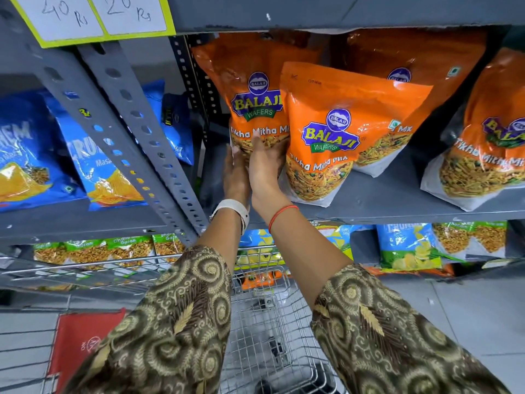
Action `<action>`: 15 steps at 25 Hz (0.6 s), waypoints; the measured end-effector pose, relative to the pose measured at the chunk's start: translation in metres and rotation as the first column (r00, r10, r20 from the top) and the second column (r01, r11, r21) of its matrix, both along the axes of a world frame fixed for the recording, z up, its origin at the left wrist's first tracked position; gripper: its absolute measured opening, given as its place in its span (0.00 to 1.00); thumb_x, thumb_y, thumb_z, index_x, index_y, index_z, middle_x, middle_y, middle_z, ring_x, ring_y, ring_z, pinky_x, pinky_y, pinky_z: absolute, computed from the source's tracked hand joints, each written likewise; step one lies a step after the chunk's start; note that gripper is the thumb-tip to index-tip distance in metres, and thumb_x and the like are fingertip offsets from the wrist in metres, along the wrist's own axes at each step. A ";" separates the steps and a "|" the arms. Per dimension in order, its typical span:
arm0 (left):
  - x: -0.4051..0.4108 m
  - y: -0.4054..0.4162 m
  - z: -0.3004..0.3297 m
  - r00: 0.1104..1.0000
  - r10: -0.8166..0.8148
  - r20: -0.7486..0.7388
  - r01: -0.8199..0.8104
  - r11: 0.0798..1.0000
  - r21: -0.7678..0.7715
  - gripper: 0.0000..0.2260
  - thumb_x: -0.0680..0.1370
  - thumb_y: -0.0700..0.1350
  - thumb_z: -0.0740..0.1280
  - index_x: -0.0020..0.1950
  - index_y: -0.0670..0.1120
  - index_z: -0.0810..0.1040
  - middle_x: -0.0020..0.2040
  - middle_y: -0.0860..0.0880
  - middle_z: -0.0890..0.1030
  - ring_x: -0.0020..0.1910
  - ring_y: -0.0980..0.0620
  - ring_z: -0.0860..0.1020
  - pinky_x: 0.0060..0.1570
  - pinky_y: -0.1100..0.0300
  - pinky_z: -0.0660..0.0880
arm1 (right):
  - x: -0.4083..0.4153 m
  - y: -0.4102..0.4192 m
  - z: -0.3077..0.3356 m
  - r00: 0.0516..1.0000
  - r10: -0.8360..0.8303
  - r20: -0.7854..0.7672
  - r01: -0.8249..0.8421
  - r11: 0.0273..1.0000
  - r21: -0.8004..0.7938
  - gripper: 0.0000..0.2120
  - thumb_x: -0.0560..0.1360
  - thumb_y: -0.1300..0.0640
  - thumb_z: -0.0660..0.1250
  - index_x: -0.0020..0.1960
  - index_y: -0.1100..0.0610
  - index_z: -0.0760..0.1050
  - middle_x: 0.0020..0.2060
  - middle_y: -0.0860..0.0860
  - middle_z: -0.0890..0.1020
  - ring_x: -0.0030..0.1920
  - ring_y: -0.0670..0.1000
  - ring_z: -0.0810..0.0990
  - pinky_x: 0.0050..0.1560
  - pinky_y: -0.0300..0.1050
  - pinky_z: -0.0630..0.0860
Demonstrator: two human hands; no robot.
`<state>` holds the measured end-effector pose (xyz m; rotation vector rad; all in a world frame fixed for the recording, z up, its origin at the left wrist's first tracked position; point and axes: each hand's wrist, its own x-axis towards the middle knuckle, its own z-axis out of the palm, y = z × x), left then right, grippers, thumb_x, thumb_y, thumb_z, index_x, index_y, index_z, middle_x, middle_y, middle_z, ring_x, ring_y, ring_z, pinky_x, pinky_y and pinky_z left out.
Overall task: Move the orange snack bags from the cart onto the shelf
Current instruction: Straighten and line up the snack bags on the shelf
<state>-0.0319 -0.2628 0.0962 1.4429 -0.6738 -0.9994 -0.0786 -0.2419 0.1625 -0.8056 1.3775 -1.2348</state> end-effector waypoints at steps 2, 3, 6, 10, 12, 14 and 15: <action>0.000 0.008 0.001 0.998 0.046 0.040 -0.045 0.999 -0.030 0.20 0.82 0.54 0.59 0.71 0.46 0.70 0.67 0.44 0.77 0.65 0.45 0.77 0.62 0.53 0.75 | -0.002 0.015 0.002 1.000 0.021 0.008 -0.021 0.998 -0.057 0.29 0.82 0.50 0.62 0.79 0.53 0.55 0.76 0.55 0.62 0.76 0.56 0.63 0.74 0.48 0.60; -0.002 0.014 0.003 0.991 0.086 0.098 -0.082 0.996 -0.044 0.20 0.80 0.56 0.60 0.67 0.46 0.72 0.64 0.43 0.79 0.62 0.45 0.78 0.62 0.49 0.75 | -0.005 0.022 0.002 1.000 0.023 0.015 -0.022 0.996 -0.090 0.27 0.82 0.51 0.62 0.78 0.54 0.58 0.74 0.55 0.64 0.74 0.56 0.65 0.74 0.46 0.61; -0.013 0.024 0.010 0.961 0.172 0.218 -0.157 0.984 -0.088 0.18 0.79 0.57 0.62 0.56 0.43 0.74 0.53 0.44 0.82 0.50 0.48 0.80 0.54 0.49 0.78 | -0.017 0.040 0.000 0.997 -0.069 -0.018 0.063 0.968 -0.242 0.21 0.78 0.52 0.62 0.69 0.58 0.73 0.67 0.56 0.74 0.68 0.55 0.73 0.72 0.54 0.69; -0.040 0.031 0.035 0.972 0.117 0.202 -0.080 0.980 -0.182 0.11 0.81 0.52 0.61 0.49 0.45 0.76 0.47 0.47 0.82 0.45 0.53 0.79 0.53 0.54 0.77 | -0.046 0.055 0.007 0.963 -0.258 -0.080 0.203 0.887 -0.415 0.14 0.77 0.60 0.62 0.60 0.62 0.77 0.57 0.56 0.79 0.57 0.49 0.76 0.57 0.31 0.73; -0.050 0.029 0.042 0.983 0.035 0.181 -0.002 0.984 -0.178 0.12 0.81 0.52 0.60 0.53 0.46 0.78 0.53 0.48 0.82 0.53 0.50 0.79 0.60 0.52 0.76 | -0.064 0.053 0.007 0.921 -0.366 -0.133 0.264 0.839 -0.476 0.12 0.78 0.63 0.63 0.60 0.62 0.77 0.57 0.55 0.78 0.57 0.47 0.74 0.54 0.27 0.69; -0.060 0.029 0.043 0.985 -0.050 0.165 0.072 0.989 -0.132 0.15 0.81 0.54 0.59 0.61 0.49 0.78 0.61 0.48 0.81 0.60 0.50 0.77 0.66 0.52 0.72 | -0.083 0.049 0.000 0.867 -0.467 -0.171 0.331 0.798 -0.503 0.14 0.77 0.62 0.63 0.63 0.60 0.76 0.56 0.51 0.76 0.58 0.46 0.71 0.62 0.38 0.69; -0.065 0.032 0.044 0.983 -0.089 0.160 0.107 0.989 -0.106 0.16 0.82 0.54 0.58 0.65 0.49 0.77 0.64 0.48 0.79 0.63 0.51 0.75 0.68 0.53 0.69 | -0.091 0.048 -0.005 0.848 -0.502 -0.170 0.372 0.792 -0.484 0.16 0.77 0.61 0.63 0.64 0.60 0.75 0.57 0.50 0.75 0.59 0.47 0.70 0.64 0.43 0.69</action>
